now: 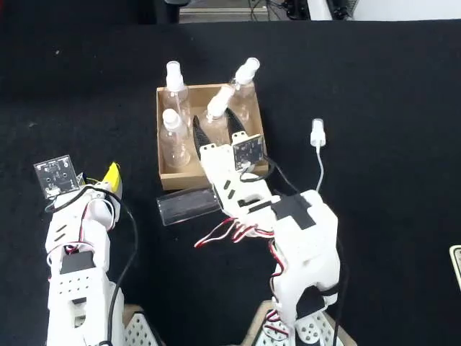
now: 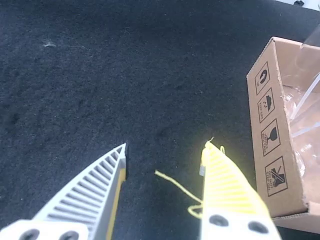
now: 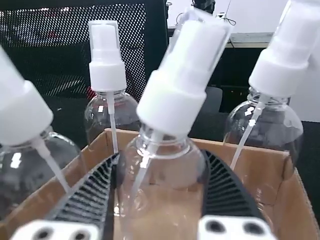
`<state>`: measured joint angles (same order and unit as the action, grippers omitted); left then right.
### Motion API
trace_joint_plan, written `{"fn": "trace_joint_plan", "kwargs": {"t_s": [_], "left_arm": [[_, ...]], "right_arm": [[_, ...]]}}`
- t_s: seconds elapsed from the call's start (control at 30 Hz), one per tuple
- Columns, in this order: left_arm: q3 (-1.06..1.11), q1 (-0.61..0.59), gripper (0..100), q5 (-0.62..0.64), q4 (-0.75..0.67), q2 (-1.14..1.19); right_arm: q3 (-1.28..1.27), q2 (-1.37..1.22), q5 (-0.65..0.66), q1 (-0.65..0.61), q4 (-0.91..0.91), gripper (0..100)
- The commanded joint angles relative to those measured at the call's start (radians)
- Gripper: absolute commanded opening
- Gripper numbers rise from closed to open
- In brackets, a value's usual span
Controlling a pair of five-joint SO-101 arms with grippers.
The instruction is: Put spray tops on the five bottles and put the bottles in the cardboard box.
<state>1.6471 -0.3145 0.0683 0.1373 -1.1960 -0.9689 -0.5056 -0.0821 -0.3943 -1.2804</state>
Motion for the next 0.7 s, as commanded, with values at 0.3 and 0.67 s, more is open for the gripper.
{"fn": "trace_joint_plan", "kwargs": {"t_s": [0.3, 0.67], "left_arm": [[-0.012, 0.007, 22, -0.005, -0.020, -0.014], [-0.012, 0.007, 22, -0.005, -0.020, -0.014]], "right_arm": [[-0.041, 0.067, -0.011, -0.011, -0.002, 24.3], [-0.044, 0.067, -0.011, -0.011, -0.006, 21.3]]}}
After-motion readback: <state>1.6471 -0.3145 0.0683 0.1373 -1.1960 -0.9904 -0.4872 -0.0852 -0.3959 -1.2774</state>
